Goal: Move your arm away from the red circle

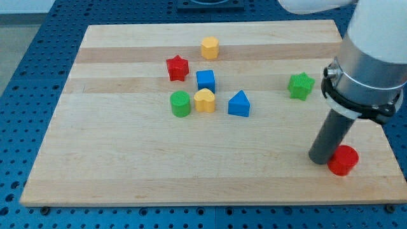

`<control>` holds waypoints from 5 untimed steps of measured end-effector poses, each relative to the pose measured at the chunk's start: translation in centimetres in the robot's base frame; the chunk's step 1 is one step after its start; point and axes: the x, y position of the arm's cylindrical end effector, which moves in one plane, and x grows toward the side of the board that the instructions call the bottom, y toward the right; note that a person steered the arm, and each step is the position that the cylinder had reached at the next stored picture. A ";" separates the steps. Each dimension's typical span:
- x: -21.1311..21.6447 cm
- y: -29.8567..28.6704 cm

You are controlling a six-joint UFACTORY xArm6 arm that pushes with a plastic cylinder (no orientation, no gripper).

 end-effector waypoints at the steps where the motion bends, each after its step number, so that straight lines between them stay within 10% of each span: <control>1: 0.7 0.5; 3: -0.6 -1.7; 5: -2.1 -17.0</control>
